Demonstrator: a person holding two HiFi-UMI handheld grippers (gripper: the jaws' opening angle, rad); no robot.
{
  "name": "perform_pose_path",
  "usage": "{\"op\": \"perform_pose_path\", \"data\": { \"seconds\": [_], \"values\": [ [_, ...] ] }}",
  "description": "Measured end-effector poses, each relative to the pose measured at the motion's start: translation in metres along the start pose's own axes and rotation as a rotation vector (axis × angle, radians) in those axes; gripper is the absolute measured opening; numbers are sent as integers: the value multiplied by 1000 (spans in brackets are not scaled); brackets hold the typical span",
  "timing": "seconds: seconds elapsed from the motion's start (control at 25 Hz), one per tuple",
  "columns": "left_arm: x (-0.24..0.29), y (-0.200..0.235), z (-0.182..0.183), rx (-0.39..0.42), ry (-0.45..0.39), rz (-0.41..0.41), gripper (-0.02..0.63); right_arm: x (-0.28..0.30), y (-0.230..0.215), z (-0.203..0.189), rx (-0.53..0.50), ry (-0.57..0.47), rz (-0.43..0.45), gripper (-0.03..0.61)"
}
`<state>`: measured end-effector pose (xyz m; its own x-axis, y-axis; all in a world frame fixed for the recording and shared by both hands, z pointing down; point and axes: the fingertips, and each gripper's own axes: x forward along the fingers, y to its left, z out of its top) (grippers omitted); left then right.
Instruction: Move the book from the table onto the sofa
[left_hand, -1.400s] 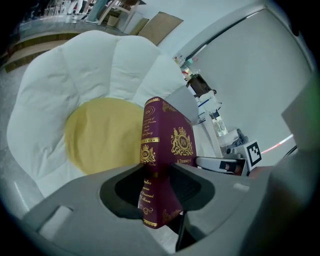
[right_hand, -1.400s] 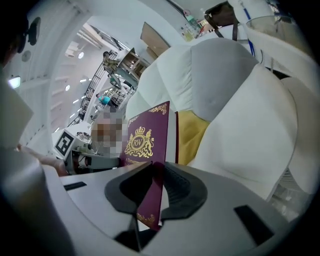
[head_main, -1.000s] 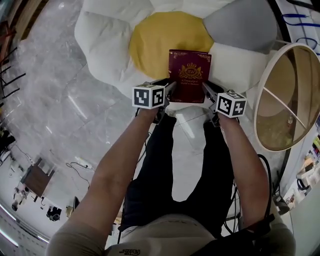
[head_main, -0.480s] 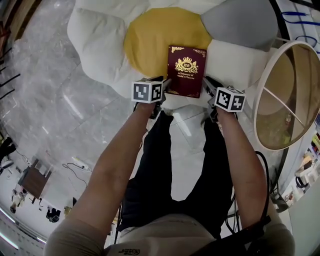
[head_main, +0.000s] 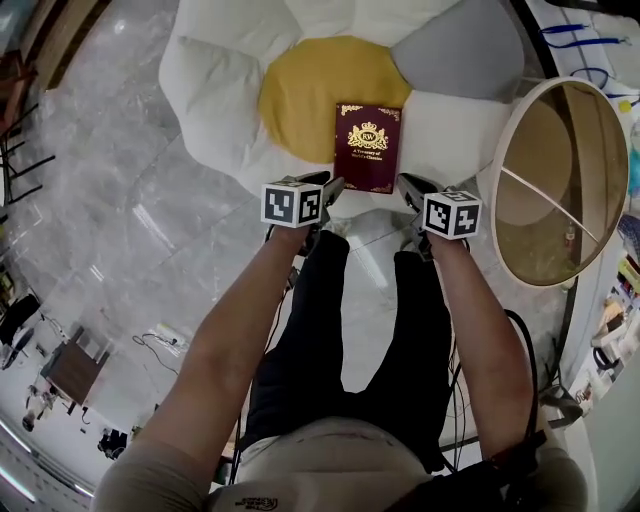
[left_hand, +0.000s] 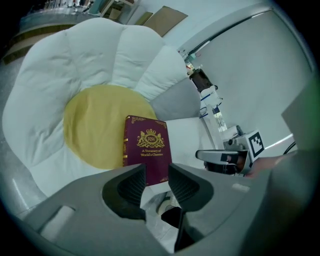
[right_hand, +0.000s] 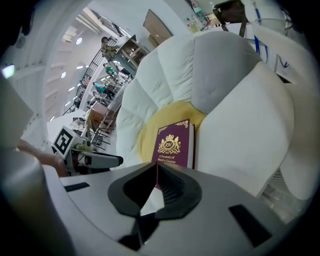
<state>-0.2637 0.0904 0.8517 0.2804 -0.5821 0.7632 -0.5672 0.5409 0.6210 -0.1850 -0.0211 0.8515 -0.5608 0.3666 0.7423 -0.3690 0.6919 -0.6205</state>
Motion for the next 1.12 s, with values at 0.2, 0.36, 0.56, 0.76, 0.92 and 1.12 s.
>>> {"op": "perform_pose_path", "data": {
  "seconds": [0.2, 0.36, 0.56, 0.76, 0.92, 1.12],
  "values": [
    [-42, -41, -5, 13, -4, -57, 47, -40, 41, -11, -27, 34, 49, 12],
    [-80, -75, -5, 8, -19, -104, 8, -82, 73, -13, -65, 23, 82, 12],
    [-127, -129, 0, 46, -30, -171, 8, -143, 112, -15, -138, -14, 84, 12],
    [-177, -197, 11, 138, -35, -255, 8, -206, 154, -8, -200, -46, 73, 12],
    [-221, -248, 14, 235, -29, -290, 8, -257, 190, -2, -241, -84, 68, 12],
    [-269, -309, 12, 355, -35, -324, 8, -316, 227, 11, -297, -134, 55, 12]
  ]
}}
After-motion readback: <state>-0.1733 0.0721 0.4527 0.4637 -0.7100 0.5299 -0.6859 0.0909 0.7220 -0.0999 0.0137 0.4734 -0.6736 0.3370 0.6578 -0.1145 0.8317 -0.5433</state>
